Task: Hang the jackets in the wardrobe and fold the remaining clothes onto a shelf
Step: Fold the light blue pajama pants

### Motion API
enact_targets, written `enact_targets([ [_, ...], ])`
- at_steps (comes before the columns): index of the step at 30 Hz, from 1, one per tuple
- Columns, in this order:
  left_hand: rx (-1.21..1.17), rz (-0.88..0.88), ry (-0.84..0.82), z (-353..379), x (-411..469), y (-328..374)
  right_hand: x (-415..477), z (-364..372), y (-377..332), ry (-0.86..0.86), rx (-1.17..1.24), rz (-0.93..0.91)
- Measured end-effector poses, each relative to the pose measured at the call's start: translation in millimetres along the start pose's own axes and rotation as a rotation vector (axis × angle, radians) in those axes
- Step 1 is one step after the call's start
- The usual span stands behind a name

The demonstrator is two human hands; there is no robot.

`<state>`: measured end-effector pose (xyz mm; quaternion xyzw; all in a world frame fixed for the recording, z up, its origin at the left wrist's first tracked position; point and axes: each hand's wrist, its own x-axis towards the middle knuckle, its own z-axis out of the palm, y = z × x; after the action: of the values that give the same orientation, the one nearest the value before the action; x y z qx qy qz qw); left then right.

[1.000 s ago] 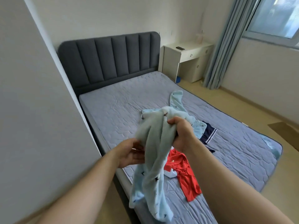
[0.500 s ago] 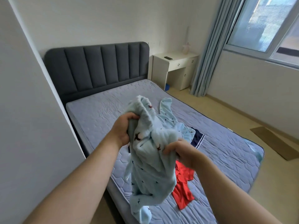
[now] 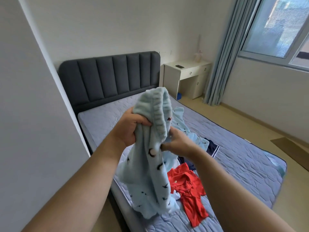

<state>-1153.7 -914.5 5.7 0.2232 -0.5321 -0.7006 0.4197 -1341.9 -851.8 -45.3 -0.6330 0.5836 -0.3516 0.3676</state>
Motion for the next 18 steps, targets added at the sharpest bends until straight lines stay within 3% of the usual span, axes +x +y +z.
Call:
enact_targets([
  [8, 0.28, 0.039, 0.078, -45.9, -11.1, 25.4, -4.1, -4.6, -22.0, 0.044, 0.169, -0.01],
  [12, 0.368, -0.016, 0.11, -59.3, -18.5, 31.3, -4.0, -15.6, -37.6, -0.027, 0.028, -0.018],
  [18, 0.264, 0.0, 0.158, -60.0, -23.0, 30.9, -2.5, -30.8, -45.6, -0.08, -0.324, 0.037],
])
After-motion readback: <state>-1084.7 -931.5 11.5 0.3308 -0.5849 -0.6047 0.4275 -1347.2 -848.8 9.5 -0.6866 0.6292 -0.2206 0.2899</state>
